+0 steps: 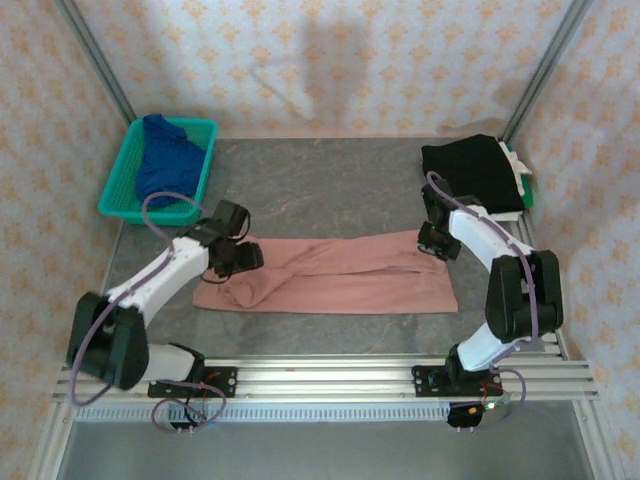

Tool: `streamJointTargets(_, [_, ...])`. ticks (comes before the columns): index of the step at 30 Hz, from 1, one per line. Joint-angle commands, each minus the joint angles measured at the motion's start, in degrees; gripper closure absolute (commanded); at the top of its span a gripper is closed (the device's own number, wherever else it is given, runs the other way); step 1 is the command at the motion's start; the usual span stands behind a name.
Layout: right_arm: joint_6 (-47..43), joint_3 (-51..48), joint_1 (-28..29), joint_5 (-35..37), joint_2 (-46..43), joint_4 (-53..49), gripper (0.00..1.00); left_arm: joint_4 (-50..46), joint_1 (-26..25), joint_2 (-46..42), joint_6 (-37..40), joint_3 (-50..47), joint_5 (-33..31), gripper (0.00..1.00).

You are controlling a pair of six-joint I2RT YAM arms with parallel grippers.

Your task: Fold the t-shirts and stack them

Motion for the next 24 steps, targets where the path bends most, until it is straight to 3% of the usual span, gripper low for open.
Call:
streamJointTargets(1, [1.0, 1.4, 0.9, -1.2, 2.1, 1.3, 0.76, 0.7, -0.3, 5.8, 2.0, 1.4, 0.0, 0.4])
streamJointTargets(5, [0.7, 1.3, 0.9, -1.2, 3.0, 2.0, 0.76, 3.6, -1.7, 9.4, 1.5, 1.7, 3.8, 0.49])
streamJointTargets(9, [0.3, 2.4, 0.9, -0.6, 4.4, 1.4, 0.76, 2.2, -4.5, 10.1, 1.0, 3.5, 3.4, 0.86])
streamJointTargets(12, [-0.1, 2.8, 0.9, 0.0, 4.8, 1.1, 0.76, 0.3, -5.7, 8.6, 0.7, 3.8, 2.1, 1.0])
streamJointTargets(18, [-0.8, 4.4, 0.9, 0.7, 5.7, 0.5, 0.76, -4.5, -7.4, 5.1, 0.3, 4.1, -0.4, 1.0])
streamJointTargets(21, [-1.0, 4.5, 0.9, -0.2, 5.7, 0.5, 0.76, -8.6, -11.4, 1.9, -0.4, 4.5, -4.9, 1.0])
streamJointTargets(24, [-1.0, 4.1, 0.9, -0.6, 5.2, 0.5, 0.76, -8.9, -15.9, -2.7, -5.1, 1.7, -4.8, 1.0])
